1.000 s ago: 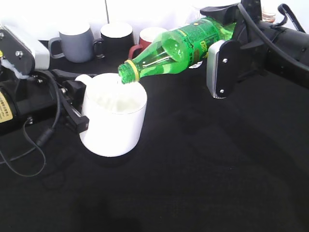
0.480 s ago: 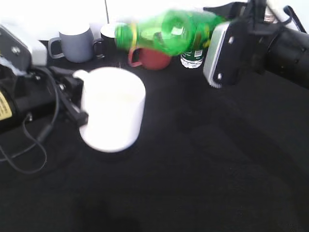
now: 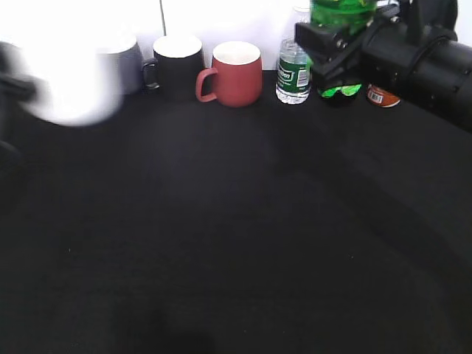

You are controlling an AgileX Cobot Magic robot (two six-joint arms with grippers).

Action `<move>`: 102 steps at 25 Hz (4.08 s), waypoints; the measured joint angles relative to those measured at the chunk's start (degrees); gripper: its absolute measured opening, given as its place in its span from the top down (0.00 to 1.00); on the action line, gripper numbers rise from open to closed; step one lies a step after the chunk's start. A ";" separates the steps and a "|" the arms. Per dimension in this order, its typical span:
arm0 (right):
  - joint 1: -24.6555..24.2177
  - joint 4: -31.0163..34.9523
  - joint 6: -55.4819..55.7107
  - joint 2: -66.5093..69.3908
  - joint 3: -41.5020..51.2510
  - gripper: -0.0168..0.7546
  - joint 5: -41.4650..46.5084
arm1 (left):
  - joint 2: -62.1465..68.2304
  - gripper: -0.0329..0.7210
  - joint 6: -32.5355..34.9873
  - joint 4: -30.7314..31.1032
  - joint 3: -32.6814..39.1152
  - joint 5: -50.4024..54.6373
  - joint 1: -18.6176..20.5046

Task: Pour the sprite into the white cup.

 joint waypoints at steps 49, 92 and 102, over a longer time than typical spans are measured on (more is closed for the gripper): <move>-16.92 30.00 -16.75 0.58 0.00 0.47 -0.79 | -5.25 0.60 -2.35 -0.97 -2.84 18.39 -2.94; -26.56 22.09 -9.63 -4.99 -4.29 0.21 60.58 | -11.10 0.33 -2.35 -0.16 -16.15 84.43 -12.67; -26.56 23.74 -7.96 -40.43 -4.29 0.22 101.74 | -44.44 0.29 -11.02 1.92 -17.71 121.07 -12.67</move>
